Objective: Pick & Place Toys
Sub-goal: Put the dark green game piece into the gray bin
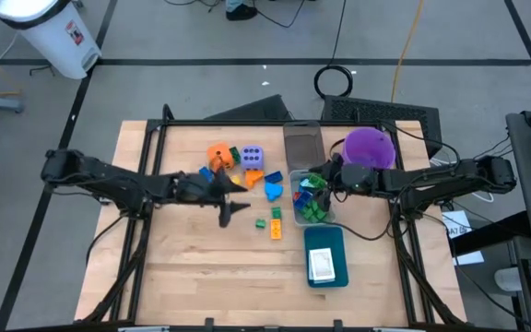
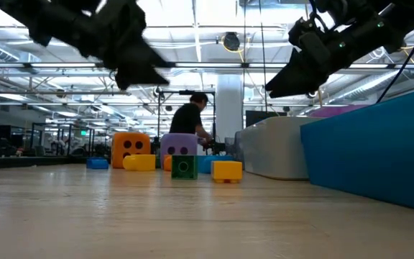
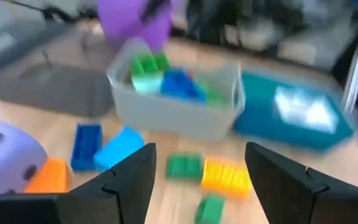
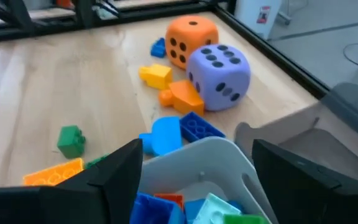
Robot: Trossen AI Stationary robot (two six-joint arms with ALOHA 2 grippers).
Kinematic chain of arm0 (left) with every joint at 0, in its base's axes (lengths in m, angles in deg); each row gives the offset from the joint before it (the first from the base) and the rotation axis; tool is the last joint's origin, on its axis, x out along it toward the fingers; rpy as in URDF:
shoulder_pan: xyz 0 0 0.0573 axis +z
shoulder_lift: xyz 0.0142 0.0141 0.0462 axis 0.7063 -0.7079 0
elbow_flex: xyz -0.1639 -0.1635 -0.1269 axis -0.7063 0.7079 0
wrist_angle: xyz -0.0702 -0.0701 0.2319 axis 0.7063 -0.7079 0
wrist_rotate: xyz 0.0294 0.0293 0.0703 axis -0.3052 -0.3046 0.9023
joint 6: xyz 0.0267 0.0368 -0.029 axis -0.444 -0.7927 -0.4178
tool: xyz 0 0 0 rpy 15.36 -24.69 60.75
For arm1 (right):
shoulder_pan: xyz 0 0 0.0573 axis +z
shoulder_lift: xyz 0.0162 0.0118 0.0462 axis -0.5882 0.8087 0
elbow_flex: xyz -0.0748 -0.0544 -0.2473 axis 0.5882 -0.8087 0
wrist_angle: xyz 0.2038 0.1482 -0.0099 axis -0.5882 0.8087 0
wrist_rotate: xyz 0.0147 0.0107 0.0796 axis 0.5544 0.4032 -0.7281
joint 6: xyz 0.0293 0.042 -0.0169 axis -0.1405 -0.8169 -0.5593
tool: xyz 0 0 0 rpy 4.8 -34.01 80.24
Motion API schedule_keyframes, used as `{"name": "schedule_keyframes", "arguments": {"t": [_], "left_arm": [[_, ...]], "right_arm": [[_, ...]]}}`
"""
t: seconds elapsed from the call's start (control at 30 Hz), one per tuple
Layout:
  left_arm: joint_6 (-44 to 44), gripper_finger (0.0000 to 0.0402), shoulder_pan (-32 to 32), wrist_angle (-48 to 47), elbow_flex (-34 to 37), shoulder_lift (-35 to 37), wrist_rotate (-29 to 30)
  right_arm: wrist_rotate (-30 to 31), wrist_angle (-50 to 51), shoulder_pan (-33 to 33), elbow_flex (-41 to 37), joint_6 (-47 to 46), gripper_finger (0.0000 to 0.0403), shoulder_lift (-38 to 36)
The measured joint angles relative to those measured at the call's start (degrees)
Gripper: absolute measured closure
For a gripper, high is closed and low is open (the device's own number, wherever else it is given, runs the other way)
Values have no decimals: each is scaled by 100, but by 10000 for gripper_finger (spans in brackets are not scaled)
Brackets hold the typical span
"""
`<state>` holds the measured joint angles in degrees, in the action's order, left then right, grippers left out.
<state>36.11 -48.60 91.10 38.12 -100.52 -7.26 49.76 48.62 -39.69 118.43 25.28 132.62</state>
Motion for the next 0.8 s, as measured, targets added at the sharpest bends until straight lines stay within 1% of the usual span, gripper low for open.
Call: {"name": "schedule_keyframes", "arguments": {"t": [0.1, 0.2, 0.3, 0.37, 0.47, 0.63, 0.8], "left_arm": [[-602, 149, -171, 292, 13, -671, -3], [-928, 149, -290, 717, 11, -1281, -3], [-1147, 149, -335, 1110, 10, -1796, -23], [-1311, 149, -351, 1308, -47, -2087, -173], [-1517, 149, -351, 1326, -167, -2434, -345], [-1588, 149, -352, 1317, -376, -2907, -412], [-1802, 149, -349, 1271, -488, -3173, -477]], "right_arm": [[-306, -120, 0, 0, -2, 124, 0], [-670, -209, 2, 2, -17, 124, 0], [-727, -210, 2, 2, -20, 124, 0], [-721, -206, 2, 2, -20, 124, 0], [-721, -202, 2, 2, -20, 124, 0], [-716, -232, 2, 2, -2, 124, 2], [-720, -288, 2, 2, -2, 124, 0]]}}
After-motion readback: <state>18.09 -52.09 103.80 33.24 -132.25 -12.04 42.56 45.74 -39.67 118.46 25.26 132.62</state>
